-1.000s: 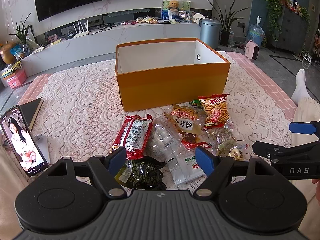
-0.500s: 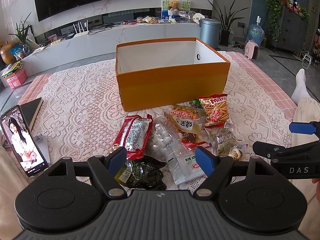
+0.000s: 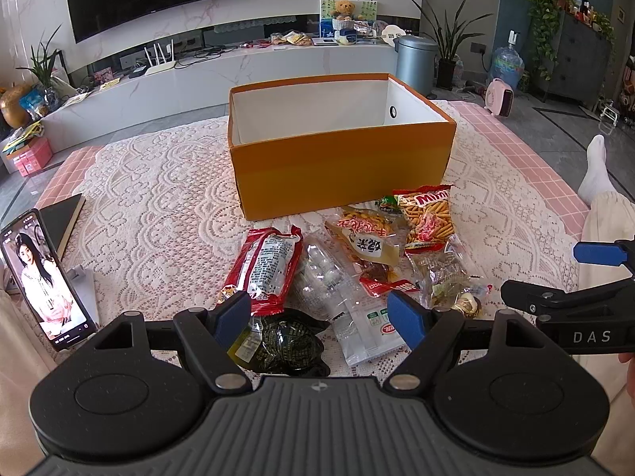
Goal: Organize snacks
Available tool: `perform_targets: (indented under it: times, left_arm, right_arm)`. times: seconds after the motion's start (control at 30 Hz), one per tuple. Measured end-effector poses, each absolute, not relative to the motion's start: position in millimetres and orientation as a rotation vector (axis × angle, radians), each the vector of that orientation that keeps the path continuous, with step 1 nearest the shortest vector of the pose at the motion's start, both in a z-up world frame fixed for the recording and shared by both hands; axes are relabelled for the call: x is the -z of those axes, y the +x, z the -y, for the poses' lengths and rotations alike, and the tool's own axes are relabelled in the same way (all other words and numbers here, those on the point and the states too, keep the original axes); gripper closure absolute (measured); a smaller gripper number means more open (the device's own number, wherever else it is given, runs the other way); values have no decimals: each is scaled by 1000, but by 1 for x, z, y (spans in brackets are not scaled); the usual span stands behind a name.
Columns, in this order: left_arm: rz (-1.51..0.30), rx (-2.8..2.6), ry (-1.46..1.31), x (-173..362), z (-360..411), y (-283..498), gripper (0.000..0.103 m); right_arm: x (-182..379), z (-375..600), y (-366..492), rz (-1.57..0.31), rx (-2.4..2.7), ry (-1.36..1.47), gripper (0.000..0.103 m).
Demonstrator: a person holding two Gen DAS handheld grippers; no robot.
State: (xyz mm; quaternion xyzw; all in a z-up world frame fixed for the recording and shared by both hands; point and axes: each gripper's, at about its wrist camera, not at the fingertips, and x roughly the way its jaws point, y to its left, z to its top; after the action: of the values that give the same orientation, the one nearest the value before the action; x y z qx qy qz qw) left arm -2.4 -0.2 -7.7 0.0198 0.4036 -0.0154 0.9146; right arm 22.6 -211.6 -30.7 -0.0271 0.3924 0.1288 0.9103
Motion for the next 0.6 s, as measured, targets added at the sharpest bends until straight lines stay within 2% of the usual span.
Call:
perform_targets:
  times: [0.43, 0.6]
  left_arm:
    - [-822, 57, 21, 6, -11, 0, 13]
    - [-826, 67, -9, 8, -24, 8, 21]
  right_arm:
    - [30, 214, 22, -797, -278, -48, 4]
    - [30, 212, 24, -755, -286, -58, 4]
